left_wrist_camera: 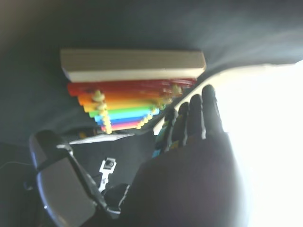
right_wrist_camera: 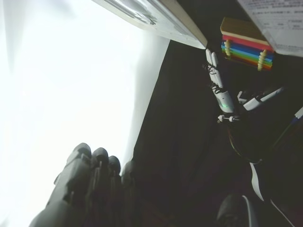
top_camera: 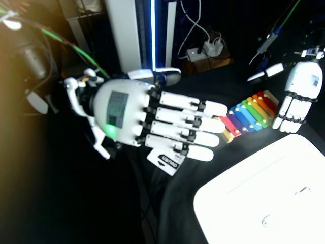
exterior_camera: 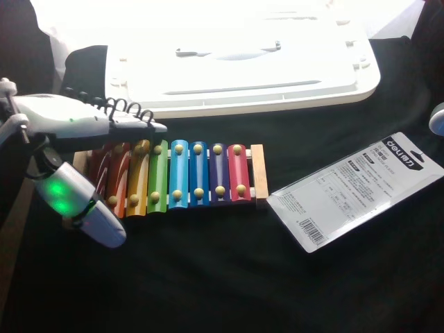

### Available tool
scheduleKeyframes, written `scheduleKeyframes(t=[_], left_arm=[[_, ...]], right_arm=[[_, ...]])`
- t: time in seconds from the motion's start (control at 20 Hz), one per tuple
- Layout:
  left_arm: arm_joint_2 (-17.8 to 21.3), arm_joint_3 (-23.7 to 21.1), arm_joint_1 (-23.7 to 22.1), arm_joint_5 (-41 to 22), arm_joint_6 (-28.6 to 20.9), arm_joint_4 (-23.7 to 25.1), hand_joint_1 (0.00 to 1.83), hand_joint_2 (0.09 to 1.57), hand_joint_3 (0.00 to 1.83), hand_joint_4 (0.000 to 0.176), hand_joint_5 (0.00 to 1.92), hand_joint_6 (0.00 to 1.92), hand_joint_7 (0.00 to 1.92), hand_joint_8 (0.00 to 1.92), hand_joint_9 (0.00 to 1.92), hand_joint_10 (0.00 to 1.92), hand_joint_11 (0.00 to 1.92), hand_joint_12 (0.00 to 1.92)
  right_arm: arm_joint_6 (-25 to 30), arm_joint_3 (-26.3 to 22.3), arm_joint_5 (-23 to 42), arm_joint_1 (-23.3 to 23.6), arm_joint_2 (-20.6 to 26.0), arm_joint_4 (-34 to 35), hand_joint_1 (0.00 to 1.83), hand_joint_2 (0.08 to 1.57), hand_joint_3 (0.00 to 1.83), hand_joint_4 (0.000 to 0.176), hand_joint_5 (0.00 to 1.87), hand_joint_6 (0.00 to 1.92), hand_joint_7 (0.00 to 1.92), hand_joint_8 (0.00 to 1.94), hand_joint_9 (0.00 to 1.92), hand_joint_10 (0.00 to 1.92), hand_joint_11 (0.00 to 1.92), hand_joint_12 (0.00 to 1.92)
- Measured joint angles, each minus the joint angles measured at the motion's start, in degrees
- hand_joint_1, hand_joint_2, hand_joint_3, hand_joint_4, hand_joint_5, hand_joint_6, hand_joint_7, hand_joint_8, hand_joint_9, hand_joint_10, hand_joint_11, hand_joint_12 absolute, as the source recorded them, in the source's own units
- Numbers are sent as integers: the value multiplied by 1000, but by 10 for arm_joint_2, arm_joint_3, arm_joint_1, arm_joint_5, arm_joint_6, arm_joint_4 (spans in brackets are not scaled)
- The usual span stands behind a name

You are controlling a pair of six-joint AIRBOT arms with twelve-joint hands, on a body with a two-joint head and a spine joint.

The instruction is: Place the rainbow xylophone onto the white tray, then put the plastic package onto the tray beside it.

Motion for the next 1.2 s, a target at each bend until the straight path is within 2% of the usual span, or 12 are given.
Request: scheduleKeyframes(t=[0.2, 0.25, 0.3, 0.35, 0.4, 0.7, 0.85, 1.05, 1.2], left_arm=[[-13, 6, 4, 7, 0, 2, 504, 591, 0, 0, 0, 0, 52, 8, 68, 12, 81, 26], [-15, 7, 4, 7, 0, 2, 511, 583, 0, 41, 0, 0, 18, 2, 19, 2, 15, 4], [-17, 9, 5, 8, 0, 2, 533, 589, 0, 27, 0, 0, 13, 1, 5, 0, 6, 2], [-19, 10, 6, 9, 0, 2, 533, 589, 0, 27, 0, 0, 13, 1, 5, 0, 6, 2], [-20, 11, 6, 10, 0, 1, 524, 598, 3, 0, 0, 0, 47, 12, 48, 16, 54, 25], [-29, 18, 11, 8, -1, -3, 525, 617, 4, 0, 0, 0, 75, 11, 95, 20, 82, 46], [-30, 19, 14, 7, -1, -4, 635, 642, 9, 0, 0, 0, 41, 0, 75, 3, 92, 58], [-31, 19, 19, 9, -1, 0, 759, 656, 3, 0, 11, 1, 121, 9, 146, 12, 140, 90], [-31, 20, 26, 9, -1, -2, 962, 688, 11, 0, 24, 6, 153, 8, 182, 13, 163, 102]], right_arm=[[0, -1, 0, 0, 0, -2, 693, 802, 0, 0, 219, 3, 148, 10, 118, 10, 0, 0], [0, -1, 0, 0, 0, -3, 680, 800, 0, 0, 210, 0, 143, 7, 111, 6, 0, 0], [0, -1, 0, 0, 0, -3, 699, 802, 0, 0, 204, 0, 143, 6, 110, 5, 0, 0], [0, -1, 1, 0, 0, -3, 699, 802, 0, 0, 204, 0, 143, 6, 110, 5, 0, 0], [0, -1, 1, 0, 0, -2, 706, 797, 0, 0, 216, 5, 155, 10, 119, 8, 0, 0], [0, -1, 2, 0, 0, -3, 698, 805, 2, 0, 214, 1, 150, 4, 119, 5, 0, 0], [0, -1, 2, 0, 0, -4, 676, 804, 1, 0, 202, 0, 143, 0, 110, 0, 0, 0], [0, -1, 2, 0, 0, -5, 691, 795, 0, 0, 207, 2, 148, 3, 112, 1, 0, 0], [0, -1, 3, 0, 0, -7, 678, 806, 2, 0, 196, 0, 144, 1, 100, 0, 0, 0]])
